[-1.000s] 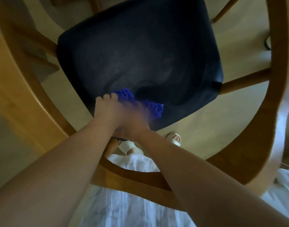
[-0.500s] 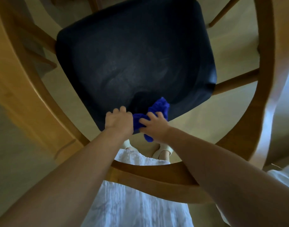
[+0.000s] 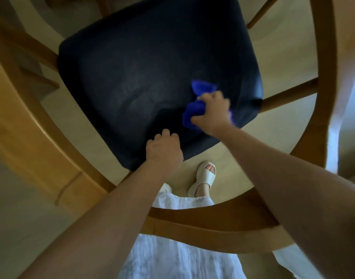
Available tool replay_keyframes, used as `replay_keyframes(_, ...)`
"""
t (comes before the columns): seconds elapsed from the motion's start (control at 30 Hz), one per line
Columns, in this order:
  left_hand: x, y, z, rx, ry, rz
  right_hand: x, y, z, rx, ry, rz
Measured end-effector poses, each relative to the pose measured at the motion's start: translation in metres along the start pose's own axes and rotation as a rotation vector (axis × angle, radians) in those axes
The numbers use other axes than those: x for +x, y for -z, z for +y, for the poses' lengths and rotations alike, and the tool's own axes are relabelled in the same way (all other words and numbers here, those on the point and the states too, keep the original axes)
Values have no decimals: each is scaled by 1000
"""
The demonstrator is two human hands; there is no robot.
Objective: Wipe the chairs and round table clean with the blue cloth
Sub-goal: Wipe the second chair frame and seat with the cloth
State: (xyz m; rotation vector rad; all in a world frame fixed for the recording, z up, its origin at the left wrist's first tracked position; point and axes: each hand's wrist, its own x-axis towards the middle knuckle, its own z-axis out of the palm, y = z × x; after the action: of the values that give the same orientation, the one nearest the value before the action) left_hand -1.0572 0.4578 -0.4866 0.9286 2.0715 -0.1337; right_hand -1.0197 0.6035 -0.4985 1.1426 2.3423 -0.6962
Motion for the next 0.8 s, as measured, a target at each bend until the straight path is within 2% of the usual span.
replay_keyframes(0.03, 1, -1, 1, -34, 9, -5, -4, -14, -2, -7, -15, -57)
replay_keyframes(0.13, 7, -1, 5, -99, -19, 5, -29, -44, 8, 44, -87, -85)
replay_keyframes(0.27, 9, 2, 18, -175, -43, -25, -57, -45, 33, -92, -111, -397)
replay_keyframes(0.3, 9, 2, 21, -203, -42, -32, -55, -37, 36, -116, -107, -409)
replay_keyframes(0.37, 11, 2, 24, -274, -48, -11, -37, -12, 42, -70, -129, -314)
replay_keyframes(0.43, 14, 2, 28, -304, -74, 41, -5, 20, 53, 46, -196, -125)
replay_keyframes(0.53, 19, 2, 35, -326, -113, 69, 47, 66, 74, 88, -243, 135)
replay_keyframes(0.63, 23, 3, 42, -369, -153, 65, 79, 82, 101, 226, -297, 164)
replay_keyframes(0.8, 28, 5, 49, -390, -147, 62, 63, 46, 102, 331, -385, 238)
